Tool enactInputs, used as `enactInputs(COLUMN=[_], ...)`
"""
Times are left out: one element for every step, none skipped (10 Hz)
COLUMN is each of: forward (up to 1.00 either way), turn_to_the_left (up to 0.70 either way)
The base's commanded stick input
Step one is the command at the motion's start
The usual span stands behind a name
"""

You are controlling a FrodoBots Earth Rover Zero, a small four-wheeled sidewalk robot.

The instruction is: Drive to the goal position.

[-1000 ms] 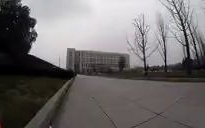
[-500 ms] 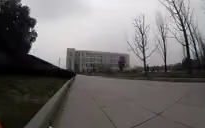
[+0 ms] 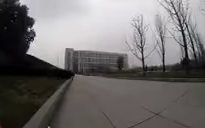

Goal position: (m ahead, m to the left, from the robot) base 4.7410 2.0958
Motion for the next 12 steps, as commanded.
enactInputs(forward=[0.0, 0.0, 0.0, 0.0, 0.0, 0.0, 0.0, 0.0, 0.0, 0.0, 0.0, 0.0], turn_to_the_left=[-0.7, -0.7, -0.7, -0.44, 0.0, 0.0, 0.0, 0.0, 0.0, 0.0, 0.0, 0.0])
